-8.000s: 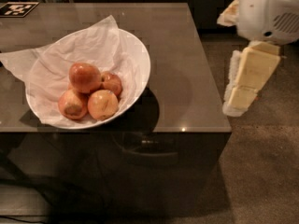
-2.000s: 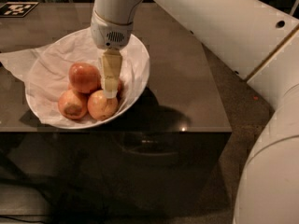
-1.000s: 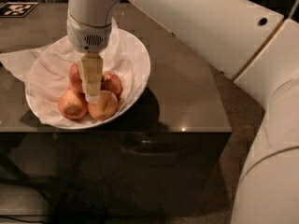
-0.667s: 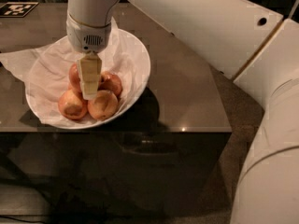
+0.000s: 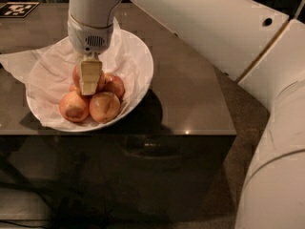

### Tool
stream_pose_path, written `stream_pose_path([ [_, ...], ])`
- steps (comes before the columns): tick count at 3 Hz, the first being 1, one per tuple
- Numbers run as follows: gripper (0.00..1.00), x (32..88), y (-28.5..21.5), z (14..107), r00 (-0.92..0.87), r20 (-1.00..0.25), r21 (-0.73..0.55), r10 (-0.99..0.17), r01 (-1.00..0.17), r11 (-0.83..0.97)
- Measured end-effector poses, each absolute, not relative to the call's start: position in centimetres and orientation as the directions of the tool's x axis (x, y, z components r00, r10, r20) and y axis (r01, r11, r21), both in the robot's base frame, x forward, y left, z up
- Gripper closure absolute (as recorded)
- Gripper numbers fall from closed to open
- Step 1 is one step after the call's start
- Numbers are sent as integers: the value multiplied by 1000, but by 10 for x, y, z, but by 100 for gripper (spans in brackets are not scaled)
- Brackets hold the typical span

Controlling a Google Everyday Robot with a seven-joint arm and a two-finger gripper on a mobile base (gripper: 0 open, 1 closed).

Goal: Pick apple from white bowl

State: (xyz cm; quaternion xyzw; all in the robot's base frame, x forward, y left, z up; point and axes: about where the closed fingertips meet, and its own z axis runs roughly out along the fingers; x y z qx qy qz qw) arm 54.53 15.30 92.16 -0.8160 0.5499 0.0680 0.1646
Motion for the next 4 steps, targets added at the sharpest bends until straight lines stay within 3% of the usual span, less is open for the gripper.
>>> stream_pose_path([
  [1, 97, 545, 153, 922, 385, -292, -194, -875, -920, -340],
  [4, 100, 549, 129, 995, 316, -275, -251, -908, -935, -250],
])
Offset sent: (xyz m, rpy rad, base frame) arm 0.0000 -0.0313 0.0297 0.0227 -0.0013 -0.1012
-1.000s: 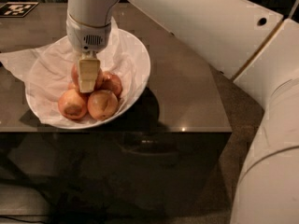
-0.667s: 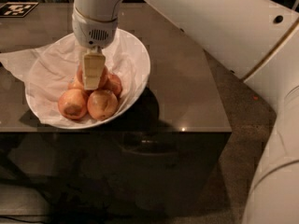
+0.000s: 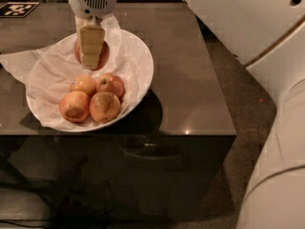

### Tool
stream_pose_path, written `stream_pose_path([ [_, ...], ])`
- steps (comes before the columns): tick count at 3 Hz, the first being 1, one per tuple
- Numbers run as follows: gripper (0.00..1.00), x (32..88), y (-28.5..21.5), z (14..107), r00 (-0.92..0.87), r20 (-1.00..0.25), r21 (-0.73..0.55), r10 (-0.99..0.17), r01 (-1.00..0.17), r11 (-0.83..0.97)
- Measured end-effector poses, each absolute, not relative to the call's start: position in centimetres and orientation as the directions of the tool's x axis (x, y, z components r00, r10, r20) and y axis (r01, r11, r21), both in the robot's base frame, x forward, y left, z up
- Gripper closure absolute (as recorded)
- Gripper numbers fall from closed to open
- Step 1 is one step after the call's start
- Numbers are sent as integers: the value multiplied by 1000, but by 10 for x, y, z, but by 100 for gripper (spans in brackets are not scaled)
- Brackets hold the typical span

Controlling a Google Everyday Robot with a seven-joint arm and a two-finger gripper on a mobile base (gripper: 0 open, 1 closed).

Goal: Pick apple from white bowl

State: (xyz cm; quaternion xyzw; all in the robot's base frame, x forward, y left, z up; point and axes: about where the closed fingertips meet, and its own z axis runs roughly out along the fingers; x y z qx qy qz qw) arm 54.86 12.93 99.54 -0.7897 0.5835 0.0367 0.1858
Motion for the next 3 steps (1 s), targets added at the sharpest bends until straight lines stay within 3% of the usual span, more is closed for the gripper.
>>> stream_pose_path([
  [3, 100, 554, 145, 1066, 340, -280, -374, -898, -900, -225],
])
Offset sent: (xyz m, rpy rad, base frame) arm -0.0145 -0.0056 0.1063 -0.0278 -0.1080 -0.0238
